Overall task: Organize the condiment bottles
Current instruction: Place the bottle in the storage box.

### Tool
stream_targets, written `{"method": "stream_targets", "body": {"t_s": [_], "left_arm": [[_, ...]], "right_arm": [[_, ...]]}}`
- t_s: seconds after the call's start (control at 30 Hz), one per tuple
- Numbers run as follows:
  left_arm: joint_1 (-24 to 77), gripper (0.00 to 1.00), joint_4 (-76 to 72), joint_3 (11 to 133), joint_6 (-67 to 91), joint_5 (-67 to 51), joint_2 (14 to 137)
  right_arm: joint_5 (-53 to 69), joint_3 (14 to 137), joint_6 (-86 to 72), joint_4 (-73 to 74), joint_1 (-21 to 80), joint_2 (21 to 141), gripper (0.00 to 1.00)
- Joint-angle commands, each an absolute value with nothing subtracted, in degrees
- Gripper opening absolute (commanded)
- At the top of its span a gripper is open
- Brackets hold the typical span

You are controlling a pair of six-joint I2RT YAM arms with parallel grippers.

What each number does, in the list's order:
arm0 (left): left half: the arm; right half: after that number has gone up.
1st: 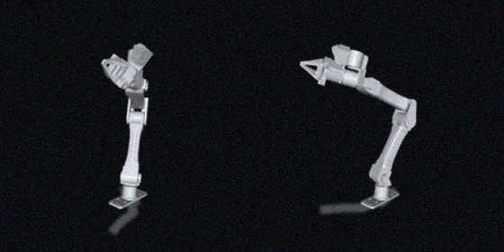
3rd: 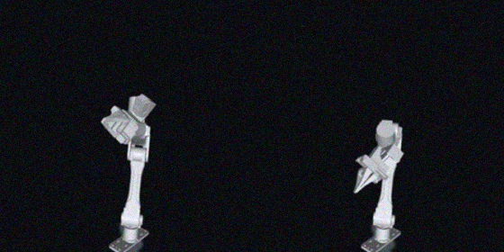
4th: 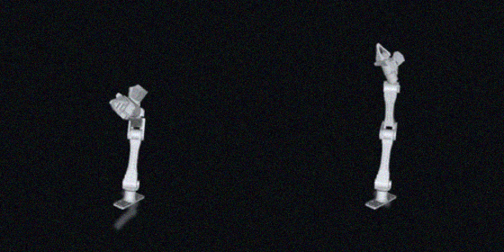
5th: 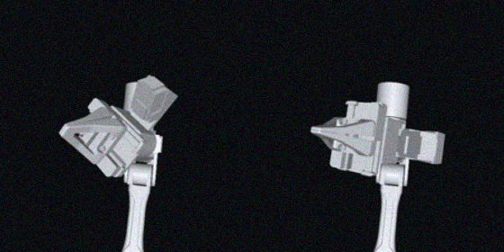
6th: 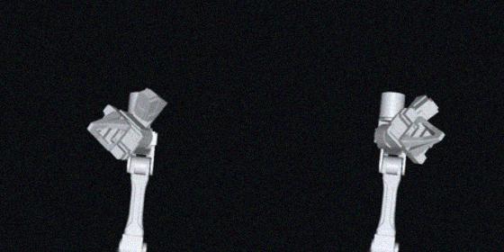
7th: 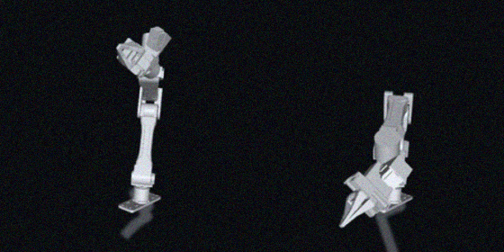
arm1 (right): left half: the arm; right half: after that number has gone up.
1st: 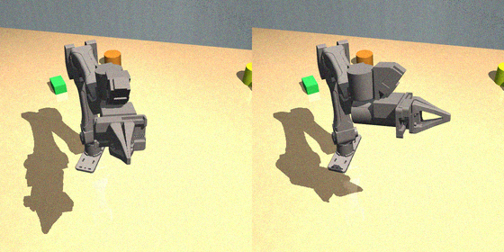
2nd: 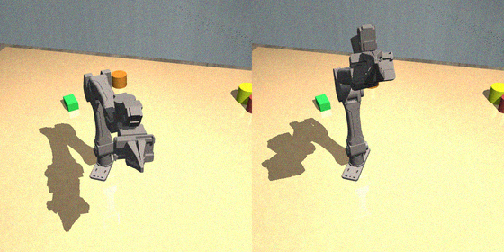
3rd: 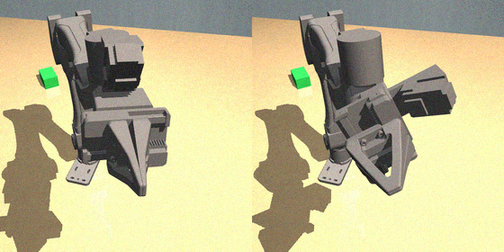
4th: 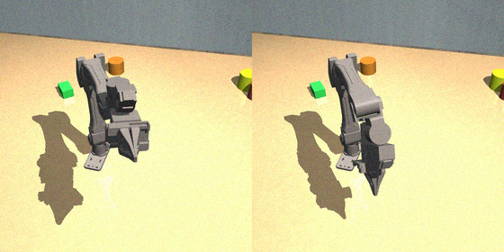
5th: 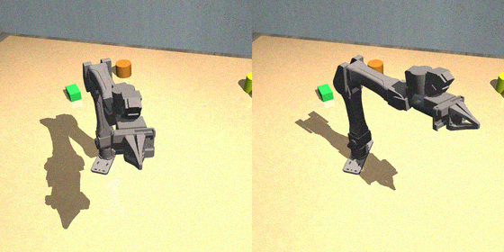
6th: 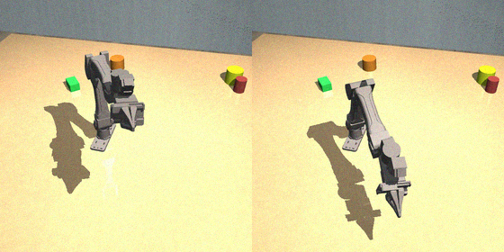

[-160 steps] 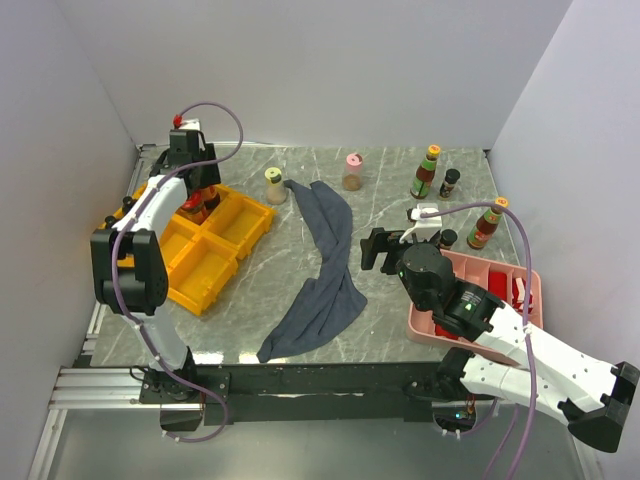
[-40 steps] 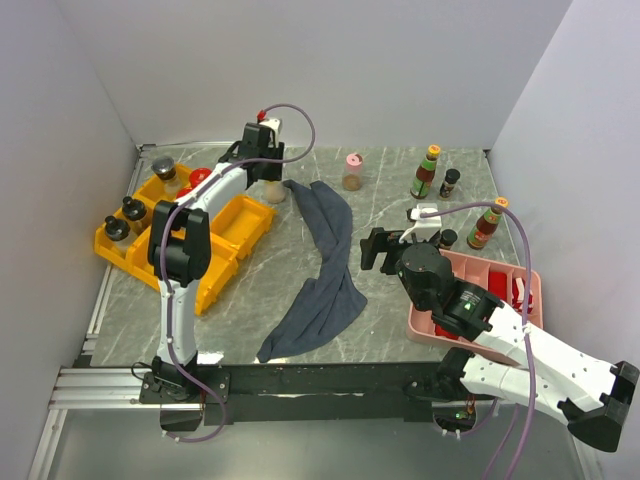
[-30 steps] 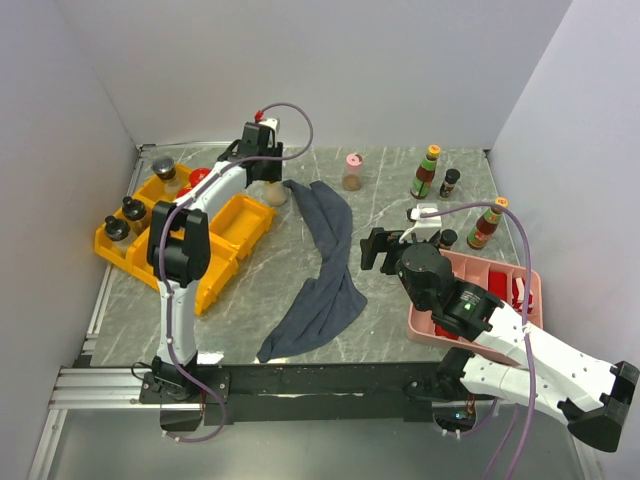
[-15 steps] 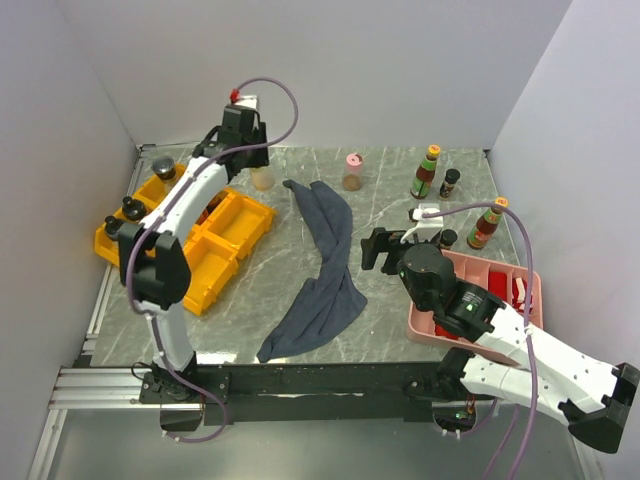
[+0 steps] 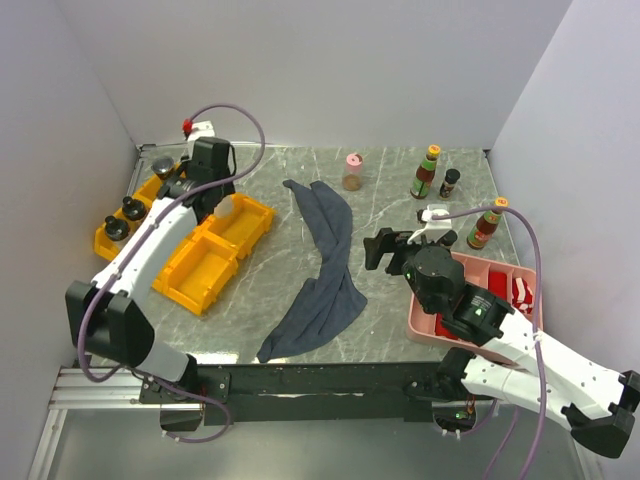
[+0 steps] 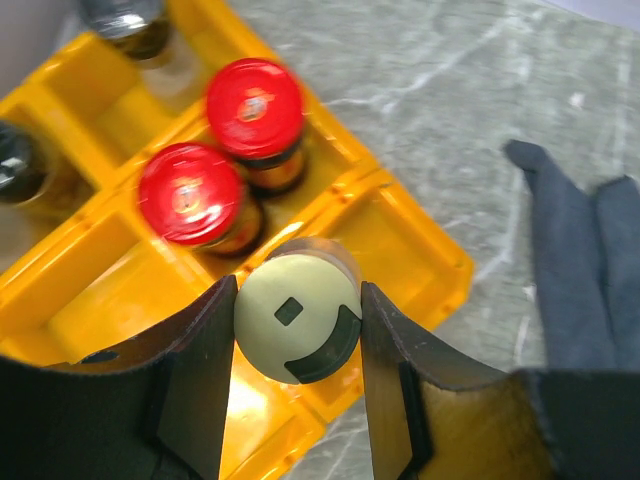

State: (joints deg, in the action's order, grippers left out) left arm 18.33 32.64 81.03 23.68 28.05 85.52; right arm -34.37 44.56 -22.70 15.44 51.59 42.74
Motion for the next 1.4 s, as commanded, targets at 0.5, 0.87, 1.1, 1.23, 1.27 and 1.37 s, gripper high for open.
{"method": "stream_targets", "body": {"t_s": [0.5,0.87,1.1,1.23,1.27,1.37], "left_arm": [[5.28,0.01,29.89,71.99,28.3,35.42,77.43],[2.46,0.01,28.3,70.31,30.32,33.04,81.65],[2.46,0.01,26.55,67.15,32.96,35.86,82.62],[2.2,0.01,25.84,66.01,33.66,36.74,82.79],[2.11,0.01,26.19,65.83,34.45,37.0,83.05],[2.02,0.01,28.38,66.27,35.77,38.66,82.53]], "right_arm": [[-32.96,44.56,-23.38,14.85,51.42,39.81,1.0],[-33.13,44.29,-23.38,14.94,51.42,38.5,1.0],[-33.49,44.03,-23.2,15.03,51.42,37.71,1.0],[-33.49,44.12,-23.2,15.03,51.42,37.53,1.0],[-33.49,44.21,-23.2,15.12,51.42,37.53,1.0],[-33.75,44.12,-23.03,15.21,51.42,37.53,1.0]]}}
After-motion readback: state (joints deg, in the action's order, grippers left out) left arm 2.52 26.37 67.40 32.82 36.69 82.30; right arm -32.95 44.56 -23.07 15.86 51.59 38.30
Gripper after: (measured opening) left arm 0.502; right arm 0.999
